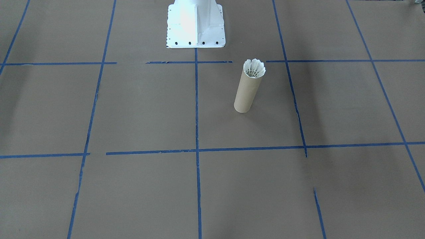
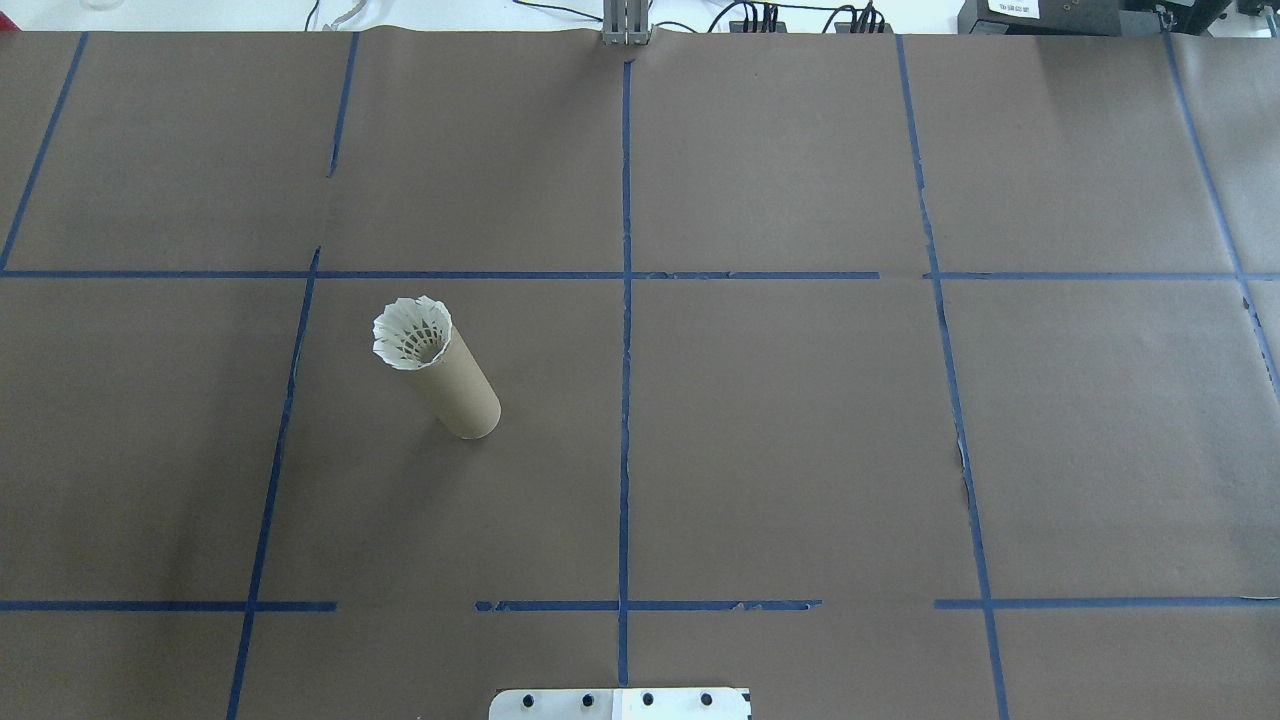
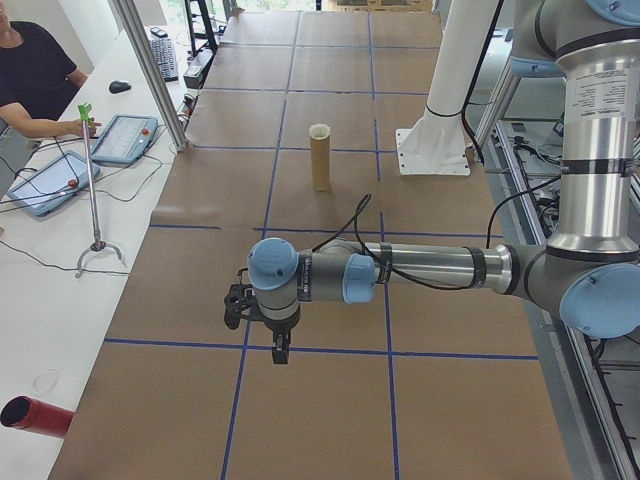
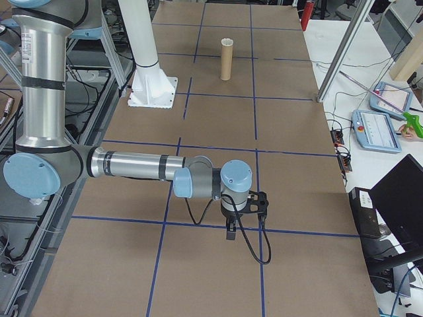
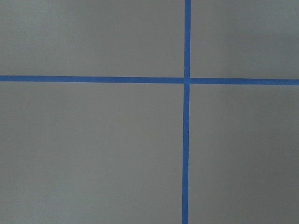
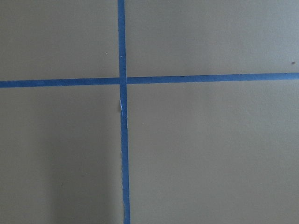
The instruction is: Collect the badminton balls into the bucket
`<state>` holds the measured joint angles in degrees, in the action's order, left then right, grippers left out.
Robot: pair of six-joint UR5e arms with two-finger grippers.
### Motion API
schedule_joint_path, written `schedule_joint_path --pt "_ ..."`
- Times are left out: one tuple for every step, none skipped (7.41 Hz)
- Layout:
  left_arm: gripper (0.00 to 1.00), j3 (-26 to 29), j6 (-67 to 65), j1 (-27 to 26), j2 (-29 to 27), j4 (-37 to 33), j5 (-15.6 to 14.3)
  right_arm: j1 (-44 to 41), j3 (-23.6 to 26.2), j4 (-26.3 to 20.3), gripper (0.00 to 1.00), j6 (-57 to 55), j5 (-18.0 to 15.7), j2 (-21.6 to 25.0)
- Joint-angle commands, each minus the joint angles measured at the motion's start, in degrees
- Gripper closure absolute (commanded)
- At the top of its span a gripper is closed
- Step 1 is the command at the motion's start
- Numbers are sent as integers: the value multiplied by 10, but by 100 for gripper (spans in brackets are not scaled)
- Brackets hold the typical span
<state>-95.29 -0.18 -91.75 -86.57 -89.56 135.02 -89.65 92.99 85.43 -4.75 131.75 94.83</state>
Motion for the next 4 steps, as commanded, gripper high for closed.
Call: schedule_joint_path --pt "0 -1 0 0 0 0 0 0 0 0 0 0 0 0" --pt "0 -1 0 -1 0 0 0 0 0 0 0 0 0 0" --pt "0 -1 0 -1 -1 0 0 0 0 0 0 0 0 0" --pt "0 0 0 -1 -4 0 0 0 0 0 0 0 0 0"
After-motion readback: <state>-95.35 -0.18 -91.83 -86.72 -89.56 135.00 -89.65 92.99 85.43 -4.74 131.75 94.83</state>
